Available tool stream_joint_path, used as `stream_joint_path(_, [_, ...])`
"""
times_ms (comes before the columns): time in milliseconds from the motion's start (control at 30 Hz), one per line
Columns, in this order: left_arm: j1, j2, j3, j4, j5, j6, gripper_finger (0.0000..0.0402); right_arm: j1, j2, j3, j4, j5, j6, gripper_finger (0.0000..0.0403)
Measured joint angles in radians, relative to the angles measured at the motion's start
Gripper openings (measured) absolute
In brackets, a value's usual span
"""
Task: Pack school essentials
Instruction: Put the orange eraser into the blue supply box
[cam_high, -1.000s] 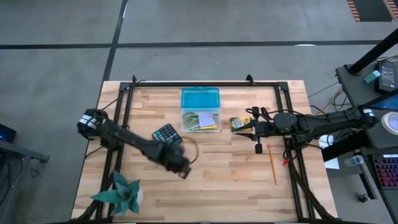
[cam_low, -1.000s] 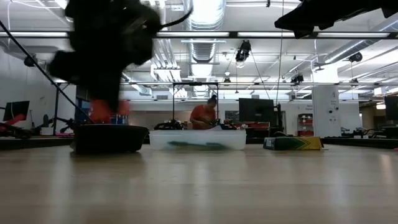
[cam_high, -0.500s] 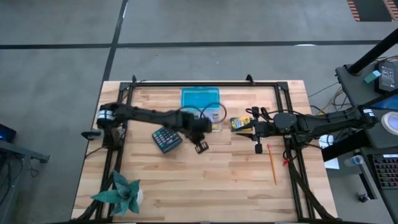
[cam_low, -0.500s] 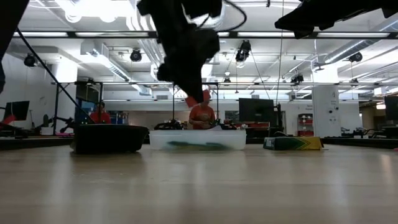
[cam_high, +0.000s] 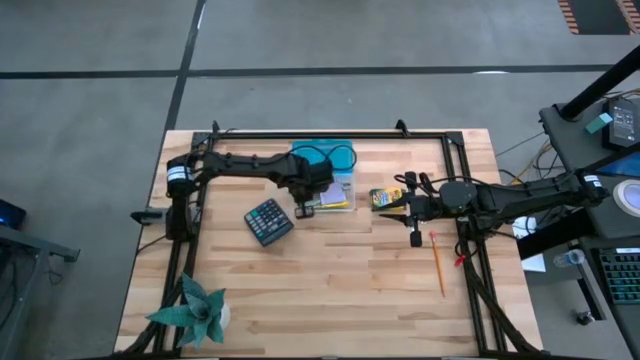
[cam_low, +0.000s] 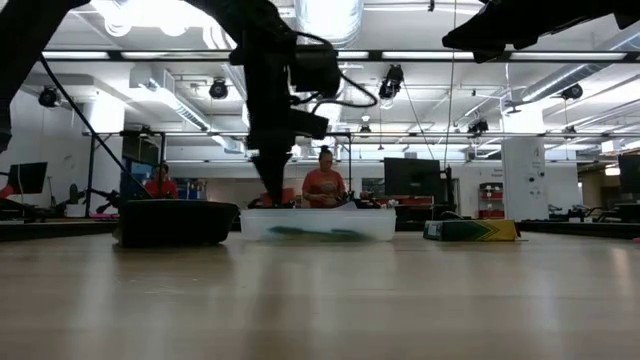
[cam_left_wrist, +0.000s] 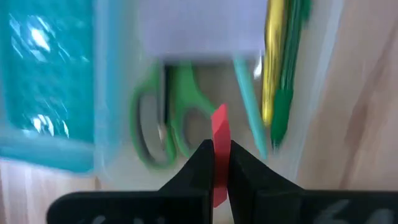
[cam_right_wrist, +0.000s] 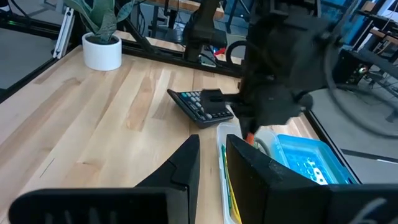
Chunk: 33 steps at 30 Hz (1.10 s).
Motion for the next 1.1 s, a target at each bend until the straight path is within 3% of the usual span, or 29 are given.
stream_joint_path(400, [0.001, 0.001, -0.014, -0.025, 0.004, 0.026, 0.0004, 0.000, 0.000, 0.000, 0.001, 0.000, -0.008, 0.0068])
stream_joint_path(767, [-0.001, 0.001, -0.015, -0.023, 0.005, 0.001, 0.0086, 0.000, 0.000, -0.001, 0.002, 0.000, -0.008, 0.0068])
stream_joint_path(1100, [-0.037, 0.001, -0.014, -0.022, 0.045, -0.002, 0.0102, 0.000, 0.000, -0.002, 0.002, 0.000, -0.008, 0.0068])
